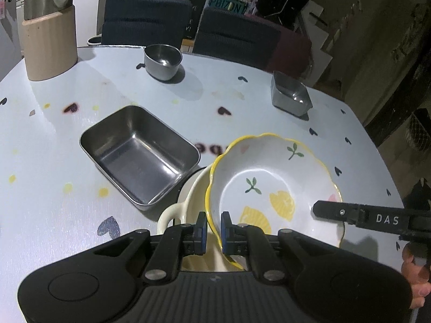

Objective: Organize plates and bowls
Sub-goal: 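Lower the floral bowl into the cream bowl with both tools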

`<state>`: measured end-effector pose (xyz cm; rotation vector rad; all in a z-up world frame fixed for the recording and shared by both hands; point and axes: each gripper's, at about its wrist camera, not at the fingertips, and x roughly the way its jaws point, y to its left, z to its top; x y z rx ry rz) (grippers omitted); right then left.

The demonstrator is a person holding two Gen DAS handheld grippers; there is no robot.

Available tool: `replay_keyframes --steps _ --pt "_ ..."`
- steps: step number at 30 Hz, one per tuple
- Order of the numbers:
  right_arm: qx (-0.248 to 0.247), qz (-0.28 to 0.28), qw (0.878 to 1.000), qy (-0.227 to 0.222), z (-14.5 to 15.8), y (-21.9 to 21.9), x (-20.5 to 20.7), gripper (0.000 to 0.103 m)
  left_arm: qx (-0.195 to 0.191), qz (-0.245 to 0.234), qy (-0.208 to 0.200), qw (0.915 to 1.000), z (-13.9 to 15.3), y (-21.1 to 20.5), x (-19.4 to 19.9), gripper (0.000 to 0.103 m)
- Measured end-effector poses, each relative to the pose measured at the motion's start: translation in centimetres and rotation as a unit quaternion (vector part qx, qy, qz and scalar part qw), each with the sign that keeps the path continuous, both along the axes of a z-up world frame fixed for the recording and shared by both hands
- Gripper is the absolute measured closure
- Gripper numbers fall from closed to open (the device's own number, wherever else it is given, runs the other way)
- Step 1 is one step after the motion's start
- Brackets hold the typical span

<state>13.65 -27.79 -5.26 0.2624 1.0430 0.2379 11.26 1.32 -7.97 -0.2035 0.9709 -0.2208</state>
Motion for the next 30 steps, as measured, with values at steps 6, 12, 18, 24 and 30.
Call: replay_keyframes --steps 6,12,18,24,30 --pt "-0.013 0.005 1.0 0.0 0.0 0.3 0.0 0.092 0.007 -0.01 0.013 0.9998 -0.8 -0.3 0.0 0.091" --pt "-0.027 0.009 1.0 0.008 -0.4 0.5 0.1 0.092 0.021 -0.022 0.024 0.9992 -1.4 -0.8 0.1 0.09" --pt "-0.038 0.014 0.999 0.016 -0.8 0.8 0.2 0.092 0.033 -0.037 0.036 0.9982 -2.1 -1.3 0.1 0.087" --pt "-0.044 0.009 0.999 0.014 -0.8 0.7 0.4 0.092 0.034 -0.051 0.04 0.9973 -2.5 -1.7 0.0 0.085" --pt "-0.044 0.003 0.999 0.016 -1.0 0.3 0.5 0.093 0.028 -0.055 0.045 0.9971 -2.7 -1.8 0.2 0.085"
